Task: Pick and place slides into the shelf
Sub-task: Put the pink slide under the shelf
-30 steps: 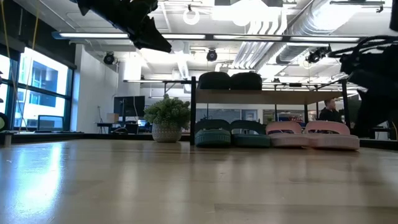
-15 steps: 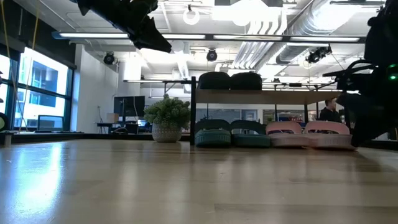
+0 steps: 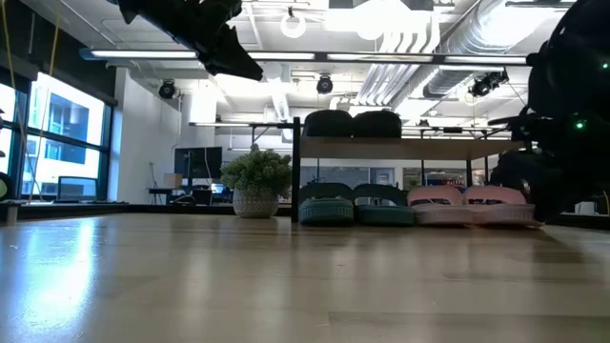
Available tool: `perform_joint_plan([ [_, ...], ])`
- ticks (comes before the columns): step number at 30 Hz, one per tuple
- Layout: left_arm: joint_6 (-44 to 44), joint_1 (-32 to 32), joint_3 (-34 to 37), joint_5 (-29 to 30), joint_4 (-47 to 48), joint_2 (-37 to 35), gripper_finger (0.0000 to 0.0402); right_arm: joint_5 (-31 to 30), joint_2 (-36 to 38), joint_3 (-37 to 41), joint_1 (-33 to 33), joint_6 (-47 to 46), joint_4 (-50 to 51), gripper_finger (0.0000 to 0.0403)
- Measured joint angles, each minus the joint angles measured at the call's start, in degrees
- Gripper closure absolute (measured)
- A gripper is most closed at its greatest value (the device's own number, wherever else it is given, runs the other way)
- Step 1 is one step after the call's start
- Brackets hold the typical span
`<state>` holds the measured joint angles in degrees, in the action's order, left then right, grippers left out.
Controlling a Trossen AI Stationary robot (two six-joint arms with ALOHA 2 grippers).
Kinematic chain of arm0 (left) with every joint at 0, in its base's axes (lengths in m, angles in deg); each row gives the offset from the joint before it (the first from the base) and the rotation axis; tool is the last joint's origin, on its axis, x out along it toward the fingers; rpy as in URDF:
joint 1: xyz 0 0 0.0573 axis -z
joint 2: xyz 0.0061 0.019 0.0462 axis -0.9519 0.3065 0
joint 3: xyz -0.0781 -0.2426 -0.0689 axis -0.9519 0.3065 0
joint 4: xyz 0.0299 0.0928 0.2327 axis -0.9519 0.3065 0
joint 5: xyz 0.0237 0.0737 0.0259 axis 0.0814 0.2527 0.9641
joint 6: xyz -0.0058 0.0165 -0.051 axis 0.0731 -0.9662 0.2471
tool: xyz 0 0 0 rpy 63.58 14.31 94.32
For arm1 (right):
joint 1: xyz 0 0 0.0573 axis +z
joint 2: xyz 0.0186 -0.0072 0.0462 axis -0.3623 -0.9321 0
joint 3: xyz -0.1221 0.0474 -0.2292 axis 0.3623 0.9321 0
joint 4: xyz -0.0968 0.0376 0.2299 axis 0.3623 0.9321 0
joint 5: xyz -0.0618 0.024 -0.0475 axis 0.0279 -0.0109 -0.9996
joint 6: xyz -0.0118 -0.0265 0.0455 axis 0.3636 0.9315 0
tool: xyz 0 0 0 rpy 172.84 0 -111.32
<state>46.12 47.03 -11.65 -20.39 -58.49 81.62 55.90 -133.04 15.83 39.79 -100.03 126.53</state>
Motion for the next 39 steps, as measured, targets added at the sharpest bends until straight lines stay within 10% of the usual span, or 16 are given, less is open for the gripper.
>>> perform_joint_plan([
  [39,0.0,0.0,0.0,0.0,0.0,0.0,0.0279,1.0,0.0,0.0,-20.5,16.0,-0.9,0.0403],
])
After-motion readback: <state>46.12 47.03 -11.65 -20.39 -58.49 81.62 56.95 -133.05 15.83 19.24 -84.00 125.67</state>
